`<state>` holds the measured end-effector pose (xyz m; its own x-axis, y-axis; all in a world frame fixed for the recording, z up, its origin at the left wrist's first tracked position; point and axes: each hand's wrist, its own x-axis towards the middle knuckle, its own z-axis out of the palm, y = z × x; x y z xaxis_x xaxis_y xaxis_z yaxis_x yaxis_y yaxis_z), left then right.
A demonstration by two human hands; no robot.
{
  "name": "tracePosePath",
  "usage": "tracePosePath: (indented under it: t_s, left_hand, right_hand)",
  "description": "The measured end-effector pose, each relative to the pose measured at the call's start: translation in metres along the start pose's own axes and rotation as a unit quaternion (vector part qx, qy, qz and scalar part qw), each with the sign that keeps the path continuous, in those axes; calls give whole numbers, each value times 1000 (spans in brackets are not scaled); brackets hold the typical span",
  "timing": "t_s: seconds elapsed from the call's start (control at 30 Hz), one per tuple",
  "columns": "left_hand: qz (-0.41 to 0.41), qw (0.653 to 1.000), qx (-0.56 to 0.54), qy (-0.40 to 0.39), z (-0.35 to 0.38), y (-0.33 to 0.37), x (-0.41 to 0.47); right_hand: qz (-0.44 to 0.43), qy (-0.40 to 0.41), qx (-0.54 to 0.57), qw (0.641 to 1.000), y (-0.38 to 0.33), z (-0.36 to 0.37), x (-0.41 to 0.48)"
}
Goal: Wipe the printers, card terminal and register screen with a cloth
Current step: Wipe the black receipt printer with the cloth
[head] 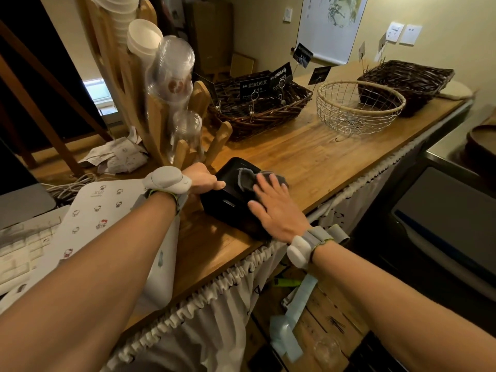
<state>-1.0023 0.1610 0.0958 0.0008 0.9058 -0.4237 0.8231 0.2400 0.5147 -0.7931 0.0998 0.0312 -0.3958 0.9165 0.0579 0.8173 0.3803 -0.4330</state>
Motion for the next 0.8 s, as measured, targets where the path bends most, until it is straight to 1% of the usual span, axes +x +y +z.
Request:
tracePosePath:
  t_s: [0.1,0.2,0.3,0.4,0.53,0.63,0.67,0.73,0.77,0.8]
  left_hand:
    - [2,1000,4,5,1,-1,-2]
    - [1,1000,1,9,2,1,-4]
    - [-1,1000,6,12,2,2,-4]
    - [4,1000,8,7,1,1,-3]
    - [7,1000,8,5,0,1,-1]
    - [8,1000,8,6,0,0,-1]
    - [8,1000,8,5,0,1,-1]
    - [4,1000,5,4,1,0,0]
    - [4,1000,4,5,1,1,-1]
    - [3,1000,2,8,1,0,-2]
  right_hand:
    - [-58,-23,-9,998,0,-9,-8]
    - [-67,-19,-32,997,2,-22,-9]
    - [-93,-43,-60,993,1,-21,-9]
    - [-60,-37,-105,992,6,-23,-7]
    - [-70,-53,-50,995,6,-20,-6]
    - [-14,-48,-48,998,6,-17,-5]
    - [-15,-50,-41,998,2,-13,-5]
    - [-43,-45,-20,998,-7,-5,-4]
    - [-45,-39,-17,998,-8,-5,-2]
    - [-29,-30,-14,999,-9,-7,2]
